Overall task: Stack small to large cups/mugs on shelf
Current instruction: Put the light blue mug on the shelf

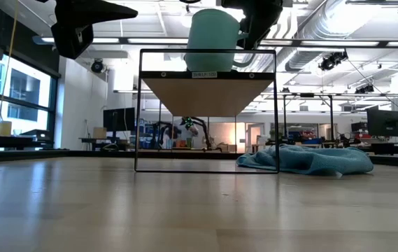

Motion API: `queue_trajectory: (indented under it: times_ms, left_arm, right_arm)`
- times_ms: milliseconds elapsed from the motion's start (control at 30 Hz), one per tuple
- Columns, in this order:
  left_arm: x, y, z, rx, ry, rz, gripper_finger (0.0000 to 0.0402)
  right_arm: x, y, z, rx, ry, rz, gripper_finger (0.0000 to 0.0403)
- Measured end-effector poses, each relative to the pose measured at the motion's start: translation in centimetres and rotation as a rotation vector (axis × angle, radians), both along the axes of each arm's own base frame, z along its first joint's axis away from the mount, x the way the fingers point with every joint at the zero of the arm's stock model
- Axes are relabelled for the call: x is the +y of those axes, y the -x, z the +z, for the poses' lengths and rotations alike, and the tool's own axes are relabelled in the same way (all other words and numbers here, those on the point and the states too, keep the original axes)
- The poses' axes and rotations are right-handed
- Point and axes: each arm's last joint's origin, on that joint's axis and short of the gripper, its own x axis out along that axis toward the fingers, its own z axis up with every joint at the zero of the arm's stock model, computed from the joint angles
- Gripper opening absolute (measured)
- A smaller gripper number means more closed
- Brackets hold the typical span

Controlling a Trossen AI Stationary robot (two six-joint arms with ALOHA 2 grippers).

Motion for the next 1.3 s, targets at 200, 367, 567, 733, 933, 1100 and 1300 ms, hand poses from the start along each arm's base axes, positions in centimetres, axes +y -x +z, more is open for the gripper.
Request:
queue_trajectory:
  times_ms: [200,367,567,733,933,1100,1300]
  left_arm:
    - [0.0,0.0,0.0,0.000,0.002,0.000,0.0179]
    - [0.0,0.0,0.0,0.000,0.002,0.000,0.0179]
    - [0.0,0.0,0.0,-0.001,0.003,0.000,0.0179]
    - [0.0,0.0,0.0,-0.001,0.009,-0.006,0.0179]
    - [0.0,0.0,0.0,0.003,0.020,-0.006,0.0179]
    - [-0.1,0.0,-0.1,0.006,0.020,-0.011,0.0179]
    - [0.0,0.0,-0.1,0.011,0.018,-0.011,0.0179]
  right_arm:
    - [0.0,0.0,0.0,-0.003,0.003,0.006,0.0022]
    - [0.0,0.0,0.0,-0.002,0.003,0.006,0.0022]
    - [-0.1,-0.3,-0.5,0.024,-0.002,0.006,0.0022]
    - [-0.1,-0.7,-1.1,0.043,-0.011,0.008,0.0022]
    - [-0.1,-0.6,-0.9,0.049,-0.007,0.007,0.0022]
    - [-0.2,-0.7,0.2,0.029,0.017,0.005,0.0024]
    - [-0.3,-0.6,0.9,0.019,0.049,0.010,0.0032]
